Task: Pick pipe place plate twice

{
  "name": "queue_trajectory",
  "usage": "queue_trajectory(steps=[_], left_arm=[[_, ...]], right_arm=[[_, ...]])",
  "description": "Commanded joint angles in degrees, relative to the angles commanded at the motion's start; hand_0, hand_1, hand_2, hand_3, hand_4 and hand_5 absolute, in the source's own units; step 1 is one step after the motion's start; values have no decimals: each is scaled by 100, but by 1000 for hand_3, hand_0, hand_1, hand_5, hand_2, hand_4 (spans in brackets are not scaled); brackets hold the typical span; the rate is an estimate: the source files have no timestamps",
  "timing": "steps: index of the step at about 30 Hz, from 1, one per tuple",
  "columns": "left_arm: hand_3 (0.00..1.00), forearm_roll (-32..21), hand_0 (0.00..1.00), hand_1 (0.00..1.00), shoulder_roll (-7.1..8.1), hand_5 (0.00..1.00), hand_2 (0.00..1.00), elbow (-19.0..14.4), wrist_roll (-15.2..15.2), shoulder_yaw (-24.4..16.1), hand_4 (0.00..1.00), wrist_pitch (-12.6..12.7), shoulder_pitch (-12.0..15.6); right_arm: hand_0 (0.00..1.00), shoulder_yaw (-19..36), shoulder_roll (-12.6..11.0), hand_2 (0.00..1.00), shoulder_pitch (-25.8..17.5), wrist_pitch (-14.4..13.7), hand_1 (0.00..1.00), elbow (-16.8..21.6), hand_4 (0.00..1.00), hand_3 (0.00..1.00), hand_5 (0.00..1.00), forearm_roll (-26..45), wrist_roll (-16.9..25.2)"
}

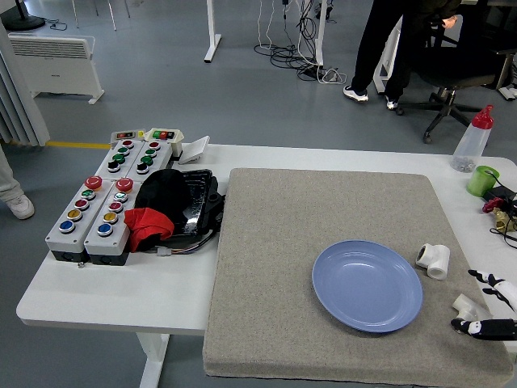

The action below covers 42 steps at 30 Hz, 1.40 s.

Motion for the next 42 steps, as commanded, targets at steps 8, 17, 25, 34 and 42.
queue_trajectory(steps=[8,17,25,34,42], left_arm=[[707,-4,634,605,0,998,635,2,-6,2,623,0,-14],[706,1,634,604,0,998,636,1,-3,2,624,2,-18],[707,-8,634,604,0,998,634,1,-6,9,624,3,-17],[706,2,634,604,0,998,634,-2,4,3,625,5,-21],[705,46,635,604,0,998,633,-7,22,-25,625,9,-7]], right_arm=[[998,-189,47,998,97,-111,918,-116,869,975,447,-283,31],[980,-301,70,957,126,165,886,-178,855,903,416,-440,-189],[750,-354,82,760,160,-93,728,-258,718,777,305,-400,-143],[642,-410,125,707,199,-313,669,-436,659,751,265,-419,-3],[524,-408,114,657,179,-524,593,-466,633,722,240,-437,168]])
